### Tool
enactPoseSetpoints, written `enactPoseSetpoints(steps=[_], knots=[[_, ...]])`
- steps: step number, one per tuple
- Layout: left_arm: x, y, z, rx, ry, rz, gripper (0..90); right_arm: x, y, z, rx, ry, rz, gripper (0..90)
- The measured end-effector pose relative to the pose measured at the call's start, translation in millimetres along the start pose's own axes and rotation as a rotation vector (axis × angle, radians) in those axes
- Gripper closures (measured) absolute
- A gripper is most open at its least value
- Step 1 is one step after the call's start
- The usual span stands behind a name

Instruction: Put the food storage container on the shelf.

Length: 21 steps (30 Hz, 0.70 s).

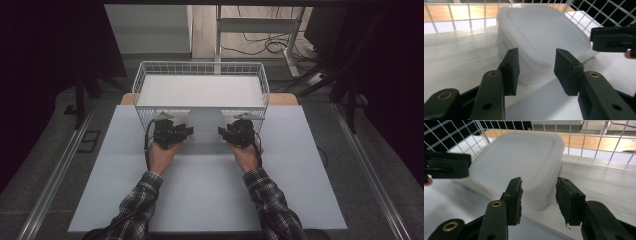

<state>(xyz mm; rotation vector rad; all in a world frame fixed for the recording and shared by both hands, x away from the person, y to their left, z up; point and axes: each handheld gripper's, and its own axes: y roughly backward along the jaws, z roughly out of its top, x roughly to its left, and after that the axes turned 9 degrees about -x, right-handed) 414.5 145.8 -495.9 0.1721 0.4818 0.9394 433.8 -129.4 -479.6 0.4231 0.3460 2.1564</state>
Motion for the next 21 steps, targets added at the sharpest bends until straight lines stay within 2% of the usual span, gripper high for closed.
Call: enactPoseSetpoints(steps=[2, 4, 6, 9, 12, 15, 16, 17, 19, 21], knots=[[0.5, 2.1, 0.2, -0.025, -0.002, 0.002, 53.1, 0.3, -0.3, -1.0, 0.000, 0.008, -0.003, 55.6], [0.5, 3.1, 0.4, -0.028, -0.001, 0.004, 52.7, -0.4, 0.7, -1.7, -0.004, 0.010, 0.000, 56.0], [-0.9, 7.8, 0.1, -0.021, -0.028, -0.012, 50.7, 0.0, 2.7, -1.6, -0.008, 0.012, 0.003, 56.2], [-3.8, 14.0, -2.0, -0.015, -0.050, -0.023, 40.6, 1.8, 9.1, -1.2, -0.018, 0.032, 0.027, 59.2], [-8.0, 22.2, -8.2, -0.011, -0.067, -0.069, 28.1, 6.7, 16.0, -3.0, -0.012, 0.059, 0.060, 68.1], [-14.0, 31.4, -16.9, -0.001, -0.080, -0.108, 21.0, 13.5, 17.2, -7.5, 0.007, 0.091, 0.103, 81.3], [-16.0, 36.5, -21.5, 0.008, -0.105, -0.121, 19.0, 15.5, 15.9, -9.0, 0.017, 0.098, 0.114, 85.8], [-19.2, 40.5, -25.9, 0.009, -0.105, -0.125, 17.1, 19.2, 12.7, -11.9, 0.027, 0.114, 0.126, 89.0], [-21.0, 44.6, -29.8, 0.016, -0.121, -0.135, 11.6, 25.0, 6.0, -15.5, 0.046, 0.128, 0.140, 89.3], [-27.5, 57.2, -39.7, 0.022, -0.131, -0.160, 8.5, 29.7, -2.1, -18.7, 0.054, 0.142, 0.145, 89.3]])
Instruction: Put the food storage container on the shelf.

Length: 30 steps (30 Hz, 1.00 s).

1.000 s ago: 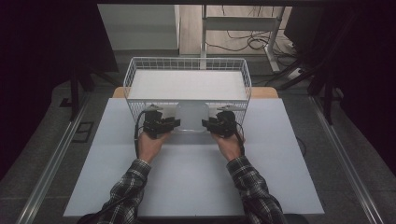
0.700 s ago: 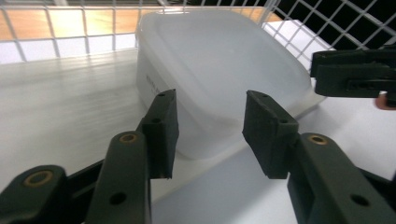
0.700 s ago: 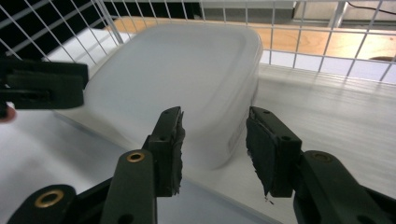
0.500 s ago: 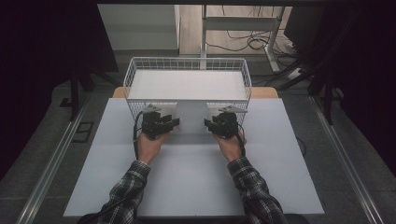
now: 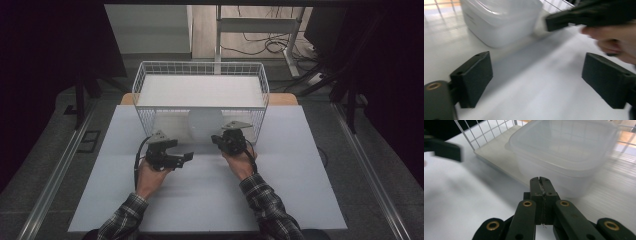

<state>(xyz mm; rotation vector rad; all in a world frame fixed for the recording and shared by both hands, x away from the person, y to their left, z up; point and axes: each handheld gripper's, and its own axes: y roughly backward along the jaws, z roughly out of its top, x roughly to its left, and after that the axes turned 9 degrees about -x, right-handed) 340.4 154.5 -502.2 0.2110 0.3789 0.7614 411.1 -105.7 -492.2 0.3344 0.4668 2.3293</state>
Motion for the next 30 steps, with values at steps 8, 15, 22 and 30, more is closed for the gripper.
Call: enactPoseSetpoints(steps=[8, 15, 22, 30], knots=[[-19.5, 31.0, -25.8, 0.033, -0.063, 0.005, 3.3, 5.1, -26.7, -3.6, 0.014, 0.012, -0.017, 89.3], [-18.6, 52.7, -35.7, 0.018, -0.059, 0.024, 2.6, 3.3, -38.8, -6.2, 0.019, 0.002, -0.027, 89.3], [-17.7, 60.9, -42.8, 0.026, -0.050, 0.047, 2.3, 1.3, -46.5, -2.1, 0.019, -0.011, -0.044, 89.2], [-21.0, 59.3, -45.1, 0.059, -0.092, 0.041, 2.5, 2.7, -42.6, -2.2, 0.038, -0.023, -0.022, 80.9]])
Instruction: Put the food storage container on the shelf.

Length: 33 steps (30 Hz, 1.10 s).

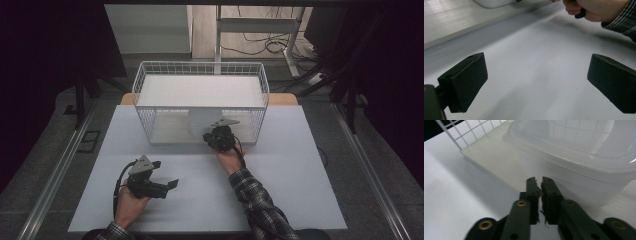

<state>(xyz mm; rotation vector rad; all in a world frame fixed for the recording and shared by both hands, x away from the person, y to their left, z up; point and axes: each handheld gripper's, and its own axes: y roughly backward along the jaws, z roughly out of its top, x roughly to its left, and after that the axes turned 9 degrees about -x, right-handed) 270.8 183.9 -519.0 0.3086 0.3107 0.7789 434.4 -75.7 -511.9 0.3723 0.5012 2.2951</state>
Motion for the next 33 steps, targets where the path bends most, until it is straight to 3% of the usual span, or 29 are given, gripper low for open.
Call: enactPoseSetpoints(steps=[7, 22, 33], knots=[[-0.1, -2.3, -1.2, 0.014, -0.004, 0.000, 2.1, 2.2, 13.6, 0.7, 0.005, -0.007, 0.031, 59.8], [1.2, -5.8, -4.8, 0.035, -0.014, 0.007, 1.8, 1.5, 41.1, -1.1, 0.015, 0.003, 0.046, 29.9], [1.8, -6.3, -5.5, 0.033, -0.010, -0.003, 0.9, 5.0, 58.6, -4.3, 0.015, 0.074, 0.060, 10.3]])
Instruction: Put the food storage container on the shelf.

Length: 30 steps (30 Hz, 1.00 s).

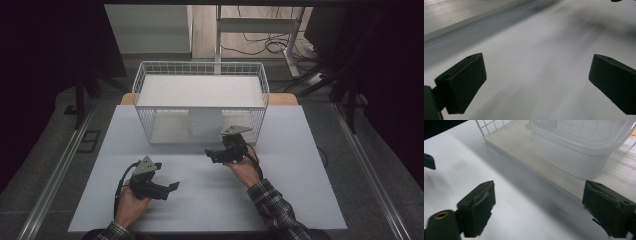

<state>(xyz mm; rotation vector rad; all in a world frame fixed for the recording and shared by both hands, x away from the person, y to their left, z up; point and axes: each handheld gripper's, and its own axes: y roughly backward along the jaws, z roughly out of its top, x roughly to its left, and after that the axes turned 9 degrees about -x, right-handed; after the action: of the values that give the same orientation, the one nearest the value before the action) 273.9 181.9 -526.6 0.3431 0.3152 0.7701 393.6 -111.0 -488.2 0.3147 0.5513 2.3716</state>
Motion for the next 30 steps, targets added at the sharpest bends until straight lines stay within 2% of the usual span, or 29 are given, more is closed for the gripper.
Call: enactPoseSetpoints(steps=[7, 19, 26, 30], knots=[[-0.1, 0.1, 0.0, -0.012, -0.003, -0.006, 1.1, 2.3, 13.2, -4.3, 0.009, 0.012, 0.013, 4.3], [2.6, 8.0, -2.1, -0.018, 0.013, 0.005, 1.1, 4.5, 38.3, -16.4, 0.037, 0.046, 0.013, 0.3], [5.2, 18.1, -4.4, -0.018, 0.021, 0.025, 1.4, -1.0, 59.8, -25.5, 0.036, 0.014, 0.016, 0.5], [4.4, 21.8, -4.2, -0.011, 0.016, 0.043, 1.9, -3.0, 75.4, -31.2, 0.029, 0.012, -0.003, 0.5]])
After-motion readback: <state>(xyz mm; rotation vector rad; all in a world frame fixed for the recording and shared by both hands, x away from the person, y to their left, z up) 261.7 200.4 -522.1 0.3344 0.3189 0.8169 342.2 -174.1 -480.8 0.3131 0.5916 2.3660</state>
